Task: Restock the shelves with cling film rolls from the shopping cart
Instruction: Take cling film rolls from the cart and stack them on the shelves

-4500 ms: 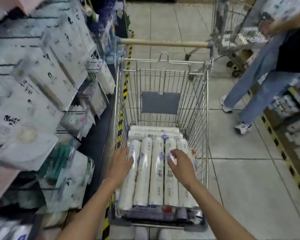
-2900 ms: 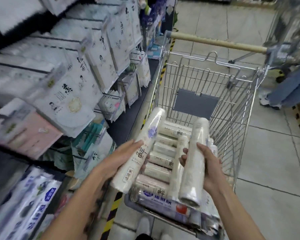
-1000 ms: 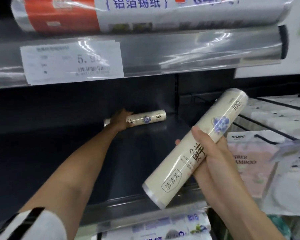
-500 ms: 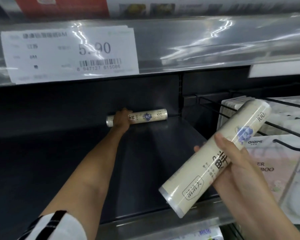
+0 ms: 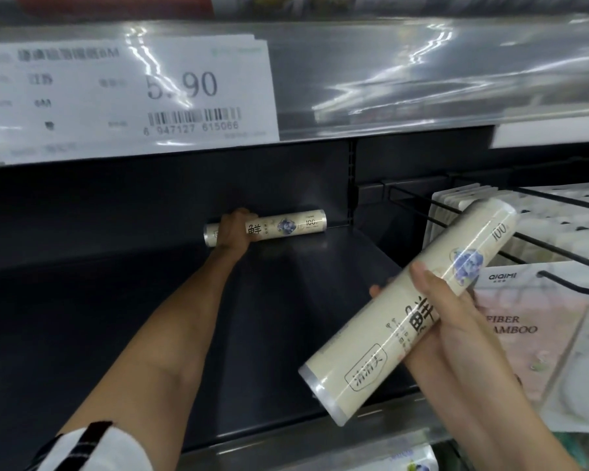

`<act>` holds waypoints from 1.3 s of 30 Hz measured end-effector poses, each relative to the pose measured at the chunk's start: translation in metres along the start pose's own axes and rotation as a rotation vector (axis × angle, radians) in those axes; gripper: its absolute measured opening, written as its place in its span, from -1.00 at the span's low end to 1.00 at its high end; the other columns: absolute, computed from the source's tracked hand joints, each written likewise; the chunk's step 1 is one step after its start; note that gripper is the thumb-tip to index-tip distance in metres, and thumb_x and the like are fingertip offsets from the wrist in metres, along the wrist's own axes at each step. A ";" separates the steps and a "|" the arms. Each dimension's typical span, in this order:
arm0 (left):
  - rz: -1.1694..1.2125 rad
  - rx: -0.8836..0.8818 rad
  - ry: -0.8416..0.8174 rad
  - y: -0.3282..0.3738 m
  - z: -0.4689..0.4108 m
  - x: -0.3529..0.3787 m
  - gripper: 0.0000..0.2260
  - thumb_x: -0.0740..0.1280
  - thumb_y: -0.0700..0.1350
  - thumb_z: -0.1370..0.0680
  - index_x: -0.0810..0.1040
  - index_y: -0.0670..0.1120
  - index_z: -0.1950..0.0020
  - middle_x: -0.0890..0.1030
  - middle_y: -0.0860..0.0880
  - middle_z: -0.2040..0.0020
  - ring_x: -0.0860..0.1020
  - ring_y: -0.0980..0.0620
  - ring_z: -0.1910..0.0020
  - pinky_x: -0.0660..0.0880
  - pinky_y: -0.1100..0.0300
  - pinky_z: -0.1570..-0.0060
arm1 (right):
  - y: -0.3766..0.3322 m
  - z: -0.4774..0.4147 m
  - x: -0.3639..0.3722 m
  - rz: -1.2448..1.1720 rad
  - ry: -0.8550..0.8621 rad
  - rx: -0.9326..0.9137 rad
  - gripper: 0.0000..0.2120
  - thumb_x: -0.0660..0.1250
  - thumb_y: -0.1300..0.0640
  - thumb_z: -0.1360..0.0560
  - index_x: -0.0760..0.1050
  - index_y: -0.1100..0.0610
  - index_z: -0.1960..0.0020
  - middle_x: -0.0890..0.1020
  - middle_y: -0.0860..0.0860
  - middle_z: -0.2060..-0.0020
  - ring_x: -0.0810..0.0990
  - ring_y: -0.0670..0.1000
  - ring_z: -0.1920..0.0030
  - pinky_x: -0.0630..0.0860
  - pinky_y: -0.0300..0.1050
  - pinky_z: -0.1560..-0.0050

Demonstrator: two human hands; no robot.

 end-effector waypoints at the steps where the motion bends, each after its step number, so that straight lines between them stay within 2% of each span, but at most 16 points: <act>1: -0.012 -0.010 -0.017 0.000 0.000 0.000 -0.56 0.49 -0.27 -0.38 0.54 -0.20 -0.25 0.54 -0.17 -0.22 0.50 -0.14 -0.18 0.36 0.13 -0.20 | 0.001 0.000 0.001 -0.005 0.005 0.008 -0.52 0.38 0.10 -0.34 0.40 0.10 -0.24 0.61 0.08 0.08 0.70 0.08 0.10 0.55 -0.02 0.10; 4: -0.020 -0.082 -0.101 0.003 0.005 -0.007 -0.34 0.51 -0.15 -0.40 0.33 -0.12 -0.45 0.42 -0.16 -0.37 0.37 -0.16 -0.33 0.29 0.08 -0.32 | 0.007 -0.001 0.003 -0.010 0.016 0.044 -0.55 0.38 0.09 -0.38 0.39 0.09 -0.24 0.61 0.12 0.00 0.68 0.09 0.04 0.56 -0.03 0.09; 6: -0.032 -0.084 -0.140 0.012 0.018 -0.023 -0.31 0.45 -0.04 -0.45 0.22 -0.08 -0.50 0.33 -0.14 -0.44 0.30 -0.16 -0.40 0.23 0.09 -0.34 | 0.011 -0.003 0.005 -0.029 0.019 0.085 -0.54 0.37 0.07 -0.41 0.39 0.09 -0.28 0.58 0.11 0.01 0.66 0.07 -0.01 0.57 -0.03 0.04; 9: -0.043 -0.037 -0.164 0.037 0.060 -0.066 -0.47 0.32 0.01 -0.55 0.29 -0.12 -0.47 0.38 -0.15 -0.42 0.36 -0.13 -0.38 0.26 0.17 -0.29 | 0.014 -0.007 0.009 -0.136 0.026 0.173 -0.56 0.32 0.03 -0.49 0.40 0.12 -0.32 0.57 0.09 -0.02 0.58 0.07 -0.08 0.53 0.03 -0.10; 13: 0.051 -0.057 -0.202 0.063 0.169 -0.129 -0.60 0.21 0.08 -0.57 0.45 -0.06 -0.35 0.54 -0.03 -0.26 0.49 0.05 -0.24 0.30 0.40 -0.12 | 0.016 -0.016 0.020 -0.252 0.050 0.211 -0.74 0.27 0.09 -0.54 0.45 0.12 -0.20 0.59 0.04 0.07 0.57 0.04 -0.10 0.44 0.10 -0.27; 15: 0.092 -0.036 -0.241 0.077 0.234 -0.150 -0.54 0.10 0.23 -0.55 0.48 0.01 -0.31 0.55 0.11 -0.21 0.48 0.19 -0.20 0.28 0.47 -0.09 | 0.020 -0.024 0.026 -0.319 0.070 0.201 -0.65 0.32 0.11 -0.50 0.43 0.16 -0.26 0.58 0.07 0.02 0.56 0.08 -0.18 0.43 0.15 -0.29; 17: -0.038 0.039 -0.215 0.088 0.281 -0.155 -0.47 -0.05 0.32 -0.55 0.47 0.07 -0.30 0.49 0.22 -0.20 0.45 0.24 -0.20 0.29 0.43 -0.13 | 0.023 -0.029 0.036 -0.370 0.088 0.169 -0.45 0.41 0.11 -0.40 0.38 0.19 -0.36 0.55 0.12 -0.12 0.51 0.14 -0.27 0.43 0.19 -0.28; 18: -0.139 0.087 -0.191 0.093 0.296 -0.152 -0.46 -0.07 0.30 -0.56 0.49 0.06 -0.28 0.51 0.21 -0.19 0.48 0.21 -0.18 0.35 0.37 -0.13 | 0.025 -0.031 0.041 -0.383 0.092 0.161 -0.37 0.44 0.11 -0.35 0.36 0.18 -0.38 0.54 0.14 -0.19 0.50 0.16 -0.28 0.43 0.21 -0.27; 20: -0.276 0.163 -0.129 0.096 0.311 -0.140 -0.49 -0.04 0.20 -0.60 0.59 -0.06 -0.15 0.62 0.06 -0.11 0.59 0.06 -0.07 0.47 0.24 -0.06 | 0.032 -0.030 0.048 -0.361 0.106 0.170 -0.30 0.48 0.13 -0.30 0.33 0.14 -0.39 0.51 0.14 -0.29 0.52 0.15 -0.26 0.44 0.21 -0.25; 24: -0.405 0.297 0.071 0.086 0.315 -0.119 -0.48 -0.02 0.07 -0.65 0.65 -0.20 0.02 0.66 -0.10 0.02 0.63 -0.09 0.05 0.52 0.09 0.07 | 0.048 -0.029 0.044 -0.203 0.187 0.196 -0.53 0.38 0.29 -0.47 0.27 0.08 -0.29 0.52 0.12 -0.24 0.52 0.10 -0.23 0.44 0.24 -0.24; 26: -0.442 0.361 0.127 0.082 0.316 -0.113 -0.51 0.01 0.04 -0.64 0.65 -0.21 0.05 0.66 -0.12 0.04 0.63 -0.10 0.07 0.55 0.10 0.18 | 0.048 -0.027 0.040 -0.096 0.138 0.191 -0.56 0.38 0.34 -0.45 0.28 0.08 -0.22 0.52 0.11 -0.23 0.53 0.08 -0.22 0.44 0.21 -0.25; 28: -0.457 0.371 0.146 0.081 0.314 -0.112 -0.53 0.02 0.03 -0.63 0.65 -0.20 0.07 0.66 -0.11 0.06 0.63 -0.10 0.09 0.55 0.11 0.23 | 0.040 -0.028 0.037 -0.014 0.073 0.168 -0.58 0.37 0.36 -0.44 0.32 0.08 -0.18 0.56 0.08 -0.11 0.55 0.06 -0.18 0.47 0.12 -0.23; 31: -0.472 0.375 0.179 0.080 0.313 -0.110 -0.52 0.00 0.03 -0.63 0.64 -0.19 0.08 0.65 -0.11 0.06 0.63 -0.10 0.11 0.54 0.11 0.26 | 0.023 -0.033 0.033 -0.020 0.043 0.148 -0.65 0.35 0.27 -0.45 0.40 0.09 -0.19 0.54 0.06 0.02 0.55 0.05 -0.07 0.57 0.03 -0.06; 36: -0.488 0.380 0.199 0.079 0.313 -0.110 -0.52 0.00 0.04 -0.63 0.64 -0.17 0.08 0.65 -0.09 0.06 0.62 -0.09 0.11 0.54 0.12 0.28 | 0.005 -0.034 0.028 0.054 0.035 0.032 -0.65 0.35 0.29 -0.47 0.36 0.03 -0.16 0.56 0.03 0.04 0.57 0.06 -0.04 0.56 0.23 -0.02; 39: -0.495 0.387 0.203 0.079 0.313 -0.108 -0.51 -0.01 0.04 -0.64 0.65 -0.17 0.09 0.66 -0.09 0.06 0.63 -0.09 0.11 0.55 0.12 0.29 | 0.009 -0.033 0.026 0.117 0.118 0.032 -0.58 0.43 0.24 -0.43 0.39 0.11 -0.23 0.58 0.06 0.02 0.61 0.06 -0.08 0.59 0.18 0.00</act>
Point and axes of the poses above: each hand's wrist, its own z-axis away from the middle knuckle, its own x-axis out of the palm, y = z × x, the point moved 3 cm from there along -z, towards the middle knuckle
